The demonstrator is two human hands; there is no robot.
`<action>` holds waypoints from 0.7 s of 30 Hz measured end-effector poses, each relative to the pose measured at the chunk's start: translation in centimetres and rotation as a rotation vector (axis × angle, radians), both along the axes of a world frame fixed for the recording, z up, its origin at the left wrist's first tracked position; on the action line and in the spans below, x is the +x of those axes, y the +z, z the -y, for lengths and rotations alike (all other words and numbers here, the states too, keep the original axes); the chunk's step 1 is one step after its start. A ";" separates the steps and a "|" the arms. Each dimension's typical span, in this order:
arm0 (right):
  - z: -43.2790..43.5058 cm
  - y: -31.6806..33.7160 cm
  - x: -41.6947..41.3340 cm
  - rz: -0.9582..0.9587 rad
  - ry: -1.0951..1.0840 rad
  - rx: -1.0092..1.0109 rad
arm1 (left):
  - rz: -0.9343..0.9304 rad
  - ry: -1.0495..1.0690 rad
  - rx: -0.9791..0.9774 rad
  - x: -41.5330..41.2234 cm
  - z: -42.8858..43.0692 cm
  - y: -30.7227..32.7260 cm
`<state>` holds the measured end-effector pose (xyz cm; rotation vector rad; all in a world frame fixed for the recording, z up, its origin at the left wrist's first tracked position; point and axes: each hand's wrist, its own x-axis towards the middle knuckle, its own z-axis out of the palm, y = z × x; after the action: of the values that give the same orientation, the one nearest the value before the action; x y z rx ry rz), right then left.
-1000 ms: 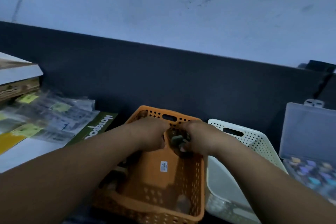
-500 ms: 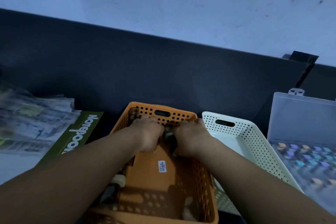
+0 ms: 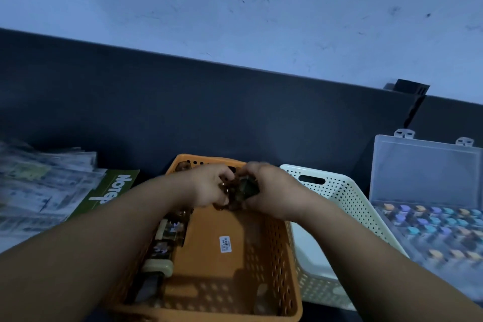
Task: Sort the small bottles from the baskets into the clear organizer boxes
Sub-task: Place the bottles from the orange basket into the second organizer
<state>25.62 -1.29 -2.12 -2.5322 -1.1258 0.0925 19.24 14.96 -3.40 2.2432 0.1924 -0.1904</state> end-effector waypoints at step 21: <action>19.9 3.3 -5.5 -0.229 -0.258 0.705 | 0.152 0.194 -0.935 -2.1 18.9 6.5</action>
<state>20.15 -21.20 1.21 -1.9442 -0.5899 -0.0712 17.16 -3.99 3.11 1.2924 0.1858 0.0069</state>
